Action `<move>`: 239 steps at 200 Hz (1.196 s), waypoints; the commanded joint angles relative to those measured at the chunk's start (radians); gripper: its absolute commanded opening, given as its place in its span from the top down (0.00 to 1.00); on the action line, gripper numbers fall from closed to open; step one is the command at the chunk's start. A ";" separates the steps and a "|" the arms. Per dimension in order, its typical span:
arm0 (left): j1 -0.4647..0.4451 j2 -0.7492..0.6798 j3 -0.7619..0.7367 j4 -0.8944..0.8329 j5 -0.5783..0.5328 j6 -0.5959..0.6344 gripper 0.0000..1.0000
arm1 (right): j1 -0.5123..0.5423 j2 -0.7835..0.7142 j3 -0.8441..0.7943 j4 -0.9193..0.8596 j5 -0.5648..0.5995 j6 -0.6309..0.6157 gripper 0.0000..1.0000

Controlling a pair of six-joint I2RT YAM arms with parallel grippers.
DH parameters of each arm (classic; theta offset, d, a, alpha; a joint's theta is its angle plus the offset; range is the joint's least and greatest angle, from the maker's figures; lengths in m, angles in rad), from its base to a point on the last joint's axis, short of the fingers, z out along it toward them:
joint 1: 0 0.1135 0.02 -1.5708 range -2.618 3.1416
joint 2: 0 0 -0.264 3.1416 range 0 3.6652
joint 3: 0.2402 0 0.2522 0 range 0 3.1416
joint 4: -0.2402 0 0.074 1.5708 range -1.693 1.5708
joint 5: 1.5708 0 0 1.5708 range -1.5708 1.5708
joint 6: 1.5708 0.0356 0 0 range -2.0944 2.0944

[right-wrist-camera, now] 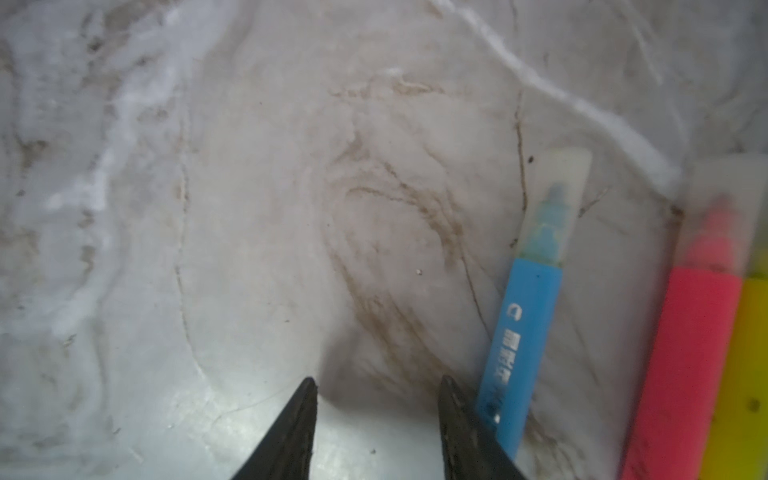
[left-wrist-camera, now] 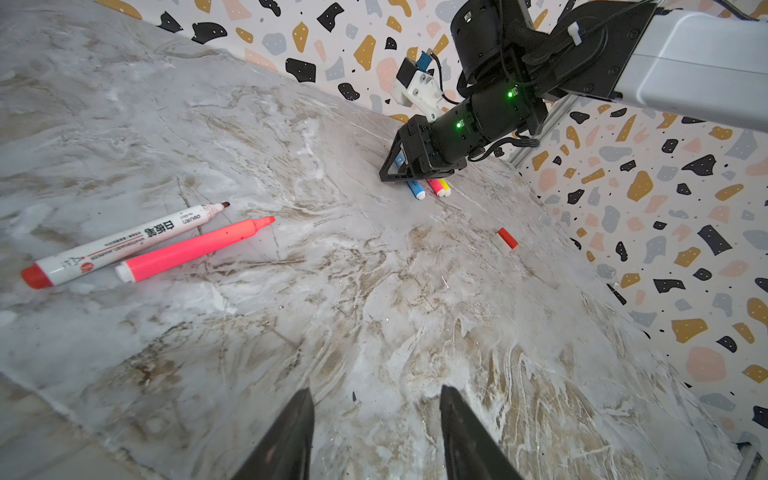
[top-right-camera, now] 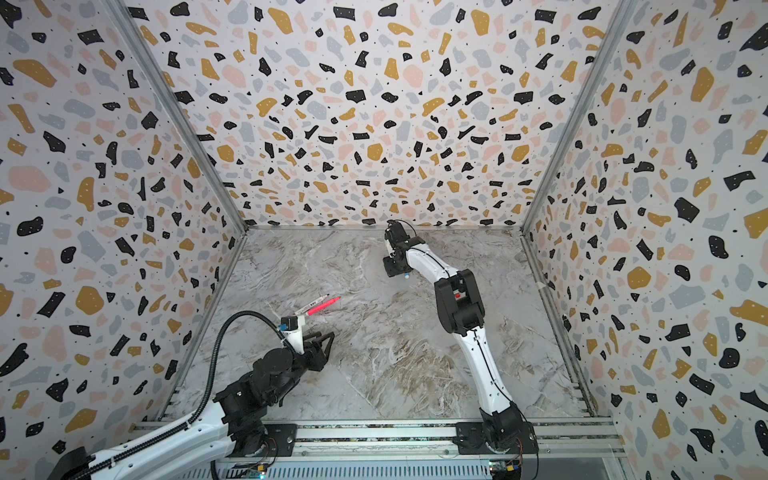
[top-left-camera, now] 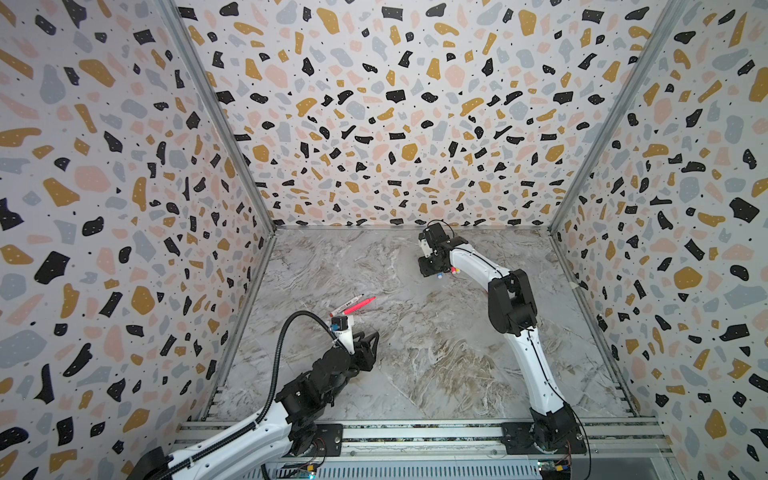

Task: Insert the pens into the pen caps
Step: 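Lower the capped blue marker beside the pink and yellow highlighters with the right gripper, then release the blue marker with the right gripper while the left gripper nears the white marker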

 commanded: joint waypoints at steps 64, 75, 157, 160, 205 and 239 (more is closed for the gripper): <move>-0.004 -0.002 0.016 0.029 -0.020 0.007 0.50 | -0.045 -0.009 -0.022 -0.039 0.071 0.049 0.51; -0.004 -0.004 0.016 0.029 -0.020 0.006 0.50 | -0.046 -0.011 -0.029 -0.033 0.075 0.053 0.51; -0.004 -0.011 0.018 0.024 -0.018 0.011 0.50 | -0.057 -0.019 -0.030 -0.014 0.095 0.091 0.50; -0.004 -0.011 0.018 0.024 -0.018 0.011 0.50 | -0.057 -0.018 -0.029 -0.014 0.098 0.092 0.50; -0.004 -0.011 0.021 0.024 -0.018 0.014 0.50 | -0.062 -0.019 -0.012 -0.018 0.103 0.107 0.50; -0.003 -0.011 0.027 0.017 -0.019 0.016 0.50 | -0.049 -0.066 -0.042 0.007 0.090 0.102 0.50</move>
